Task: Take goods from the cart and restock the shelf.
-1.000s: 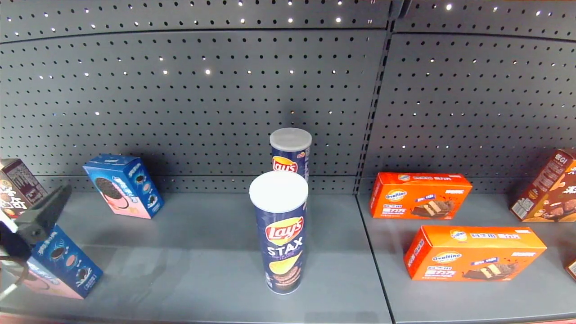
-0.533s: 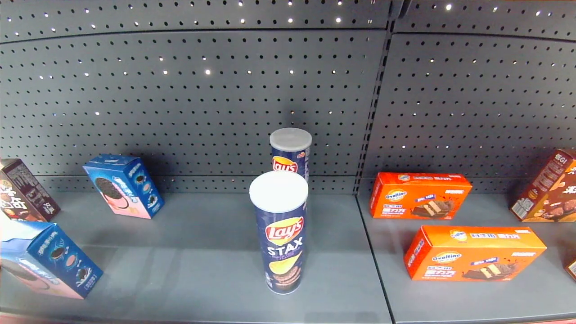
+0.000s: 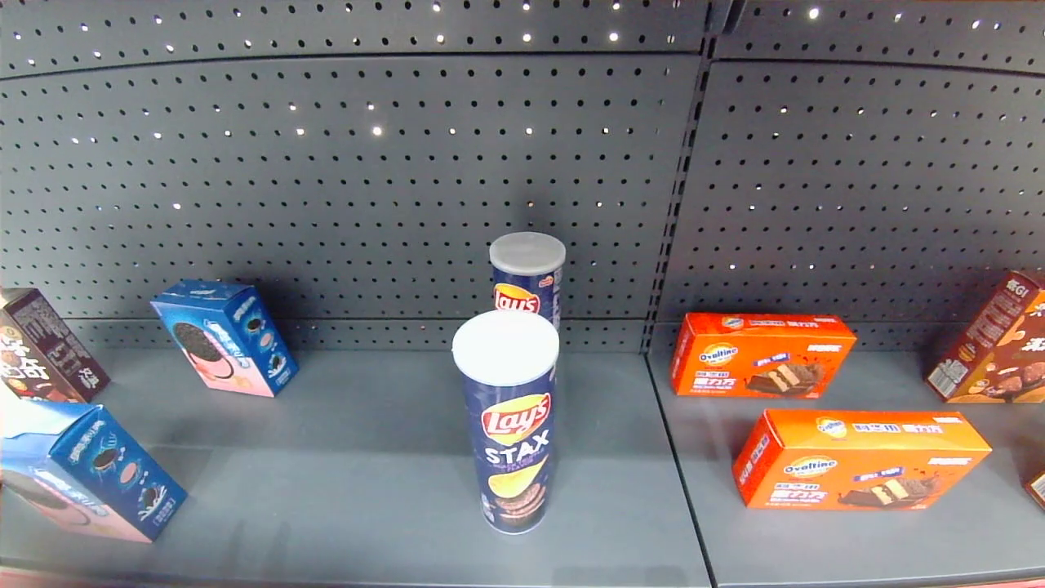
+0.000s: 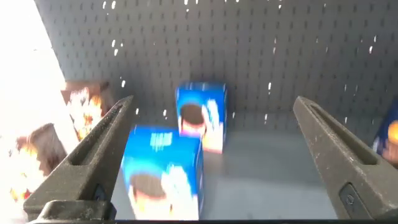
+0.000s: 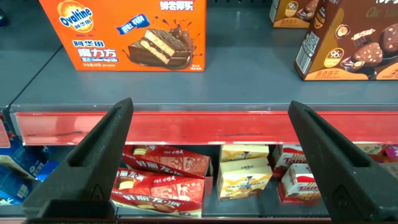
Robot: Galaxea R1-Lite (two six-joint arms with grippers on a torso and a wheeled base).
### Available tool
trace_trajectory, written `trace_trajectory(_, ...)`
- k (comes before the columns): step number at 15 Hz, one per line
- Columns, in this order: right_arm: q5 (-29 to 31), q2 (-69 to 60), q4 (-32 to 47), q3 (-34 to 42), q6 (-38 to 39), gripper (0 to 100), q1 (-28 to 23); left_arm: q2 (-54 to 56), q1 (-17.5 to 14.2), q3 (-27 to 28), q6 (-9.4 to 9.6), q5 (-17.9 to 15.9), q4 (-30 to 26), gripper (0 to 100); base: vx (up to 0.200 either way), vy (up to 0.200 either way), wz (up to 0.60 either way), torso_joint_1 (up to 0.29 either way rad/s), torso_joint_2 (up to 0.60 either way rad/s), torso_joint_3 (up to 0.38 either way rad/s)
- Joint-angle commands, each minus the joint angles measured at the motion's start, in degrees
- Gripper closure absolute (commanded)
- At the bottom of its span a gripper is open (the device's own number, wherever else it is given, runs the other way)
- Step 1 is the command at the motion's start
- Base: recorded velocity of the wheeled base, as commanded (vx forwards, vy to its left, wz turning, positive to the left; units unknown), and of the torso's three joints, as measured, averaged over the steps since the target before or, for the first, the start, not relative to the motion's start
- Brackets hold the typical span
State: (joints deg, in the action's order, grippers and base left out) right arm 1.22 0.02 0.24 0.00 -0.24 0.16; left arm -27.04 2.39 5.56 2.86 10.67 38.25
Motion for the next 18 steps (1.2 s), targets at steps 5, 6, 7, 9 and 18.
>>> trace_trajectory(5,0.0,0.0,0.0,0.0,0.0,0,0.0,26.6,-2.5,-1.1,-2.34,1.0,-27.0,0,0.0,0.0,0.0,0.0,0.0,0.0)
trace_trajectory(6,0.0,0.0,0.0,0.0,0.0,0,0.0,26.6,-2.5,-2.6,-2.07,2.0,-26.8,0,0.0,0.0,0.0,0.0,0.0,0.0)
trace_trajectory(7,0.0,0.0,0.0,0.0,0.0,0,0.0,26.7,-2.5,-5.4,-1.46,3.4,-25.5,0,0.0,0.0,0.0,0.0,0.0,0.0)
trace_trajectory(9,0.0,0.0,0.0,0.0,0.0,0,0.0,26.6,-2.4,-5.6,-0.4,3.7,-27.8,0,0.0,0.0,0.0,0.0,0.0,0.0)
trace_trajectory(18,0.0,0.0,0.0,0.0,0.0,0,0.0,26.6,-2.4,-4.7,1.18,-13.7,-37.4,0,0.0,0.0,0.0,0.0,0.0,0.0)
